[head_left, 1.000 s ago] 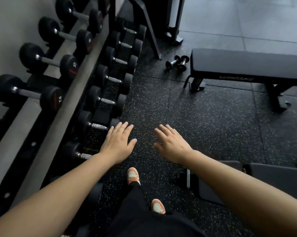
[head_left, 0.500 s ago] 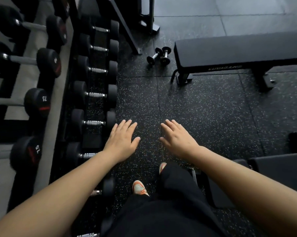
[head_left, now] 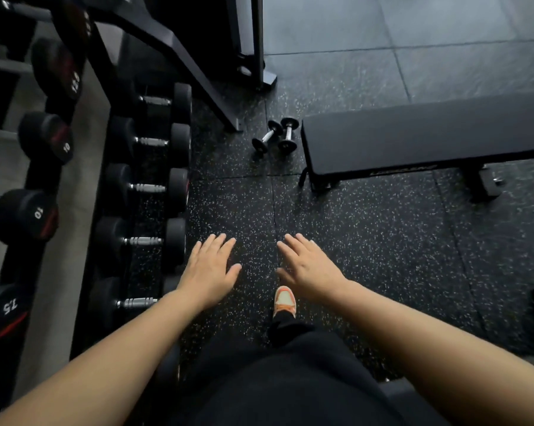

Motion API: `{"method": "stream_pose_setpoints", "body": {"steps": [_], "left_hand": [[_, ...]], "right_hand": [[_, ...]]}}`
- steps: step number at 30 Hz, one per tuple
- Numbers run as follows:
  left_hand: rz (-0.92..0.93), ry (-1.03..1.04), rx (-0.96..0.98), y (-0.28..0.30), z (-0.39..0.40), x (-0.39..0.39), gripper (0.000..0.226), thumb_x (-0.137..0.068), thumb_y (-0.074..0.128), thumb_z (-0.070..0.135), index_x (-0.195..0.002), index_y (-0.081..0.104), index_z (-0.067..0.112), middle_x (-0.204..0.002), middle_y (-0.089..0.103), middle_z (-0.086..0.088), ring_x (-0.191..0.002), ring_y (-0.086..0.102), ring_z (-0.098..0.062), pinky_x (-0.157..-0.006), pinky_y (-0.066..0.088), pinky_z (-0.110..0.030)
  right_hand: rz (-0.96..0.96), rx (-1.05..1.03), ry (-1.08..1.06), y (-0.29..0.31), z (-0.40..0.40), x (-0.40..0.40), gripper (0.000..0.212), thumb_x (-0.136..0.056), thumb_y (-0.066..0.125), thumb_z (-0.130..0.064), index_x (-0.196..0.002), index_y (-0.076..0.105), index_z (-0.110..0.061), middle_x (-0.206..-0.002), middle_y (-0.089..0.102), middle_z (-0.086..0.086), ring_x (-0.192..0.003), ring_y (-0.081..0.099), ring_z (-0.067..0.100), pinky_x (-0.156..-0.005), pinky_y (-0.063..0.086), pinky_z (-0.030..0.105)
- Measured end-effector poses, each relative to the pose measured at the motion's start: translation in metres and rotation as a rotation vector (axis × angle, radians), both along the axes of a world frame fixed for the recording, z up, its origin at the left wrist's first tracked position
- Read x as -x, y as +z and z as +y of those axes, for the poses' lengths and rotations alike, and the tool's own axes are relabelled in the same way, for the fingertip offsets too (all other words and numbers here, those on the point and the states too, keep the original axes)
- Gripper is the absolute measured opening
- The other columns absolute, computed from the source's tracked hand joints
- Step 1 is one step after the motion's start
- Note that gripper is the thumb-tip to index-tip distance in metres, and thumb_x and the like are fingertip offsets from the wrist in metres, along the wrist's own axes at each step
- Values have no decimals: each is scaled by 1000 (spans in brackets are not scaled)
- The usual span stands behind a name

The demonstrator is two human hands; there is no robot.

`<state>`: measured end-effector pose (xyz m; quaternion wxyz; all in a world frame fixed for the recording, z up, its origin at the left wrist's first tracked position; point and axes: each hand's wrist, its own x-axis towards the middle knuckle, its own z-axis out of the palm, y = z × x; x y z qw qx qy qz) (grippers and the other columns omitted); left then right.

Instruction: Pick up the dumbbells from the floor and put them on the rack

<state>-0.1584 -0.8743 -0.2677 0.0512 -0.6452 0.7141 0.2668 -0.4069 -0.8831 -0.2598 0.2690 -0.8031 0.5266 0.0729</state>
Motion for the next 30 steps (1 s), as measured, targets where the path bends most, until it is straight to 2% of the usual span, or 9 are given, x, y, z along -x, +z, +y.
{"method": "stream_pose_setpoints", "body": {"steps": [11, 20, 30], "left_hand": [[39, -11, 8, -6, -167, 21, 67, -98, 43, 46, -155, 24, 18, -164, 20, -6, -151, 7, -22, -122, 1, -44], [51, -114, -39, -28, -327, -10, 67, -97, 41, 48, -155, 22, 19, -164, 20, -6, -151, 6, -22, -122, -1, -43], [8, -247, -102, -45, -484, -16, 67, -98, 39, 49, -156, 22, 18, -164, 20, -7, -151, 9, -25, -122, 2, -47]], "right_hand": [[-6, -25, -16, -14, -165, 9, 64, -100, 38, -48, -154, 24, -16, -162, 20, 11, -149, 12, 31, -120, 13, 46], [16, -70, -122, -31, -307, -21, 65, -100, 39, -47, -154, 24, -15, -163, 20, 10, -149, 12, 30, -121, 13, 46], [60, -91, -228, -49, -446, -30, 65, -98, 40, -50, -152, 30, -15, -159, 29, 12, -147, 21, 33, -117, 17, 48]]}}
